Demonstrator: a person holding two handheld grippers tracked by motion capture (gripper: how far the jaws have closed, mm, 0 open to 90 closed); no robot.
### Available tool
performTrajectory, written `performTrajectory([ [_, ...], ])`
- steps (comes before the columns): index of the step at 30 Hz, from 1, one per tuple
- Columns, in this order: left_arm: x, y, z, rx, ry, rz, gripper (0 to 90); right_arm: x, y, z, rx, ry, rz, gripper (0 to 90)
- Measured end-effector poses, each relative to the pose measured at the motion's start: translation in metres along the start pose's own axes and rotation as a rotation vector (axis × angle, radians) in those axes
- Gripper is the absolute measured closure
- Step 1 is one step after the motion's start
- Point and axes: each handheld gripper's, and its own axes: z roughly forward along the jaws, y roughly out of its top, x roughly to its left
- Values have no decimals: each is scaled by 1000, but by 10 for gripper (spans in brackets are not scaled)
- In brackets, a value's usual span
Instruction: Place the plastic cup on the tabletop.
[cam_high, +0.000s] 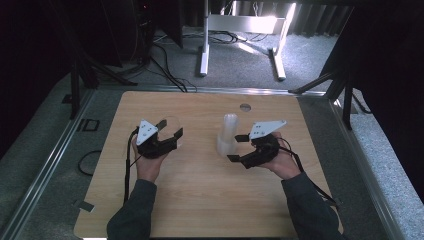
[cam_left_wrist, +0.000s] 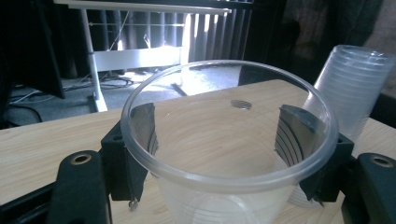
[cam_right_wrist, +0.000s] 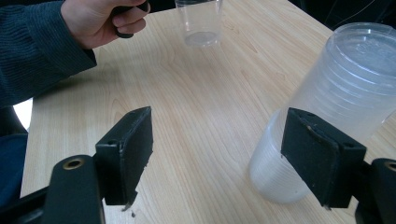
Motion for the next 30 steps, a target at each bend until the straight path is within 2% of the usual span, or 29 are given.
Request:
performTrajectory([
  [10, 7, -8, 2, 10, 36, -15, 297, 0, 0, 0, 0, 0, -3, 248],
  [20, 11, -12, 4, 20, 81, -9, 298, 1, 0, 1, 1, 4, -3, 248],
  [30, 16, -17, 7, 26, 105, -26, 298, 0, 0, 1, 2, 4, -7, 248],
])
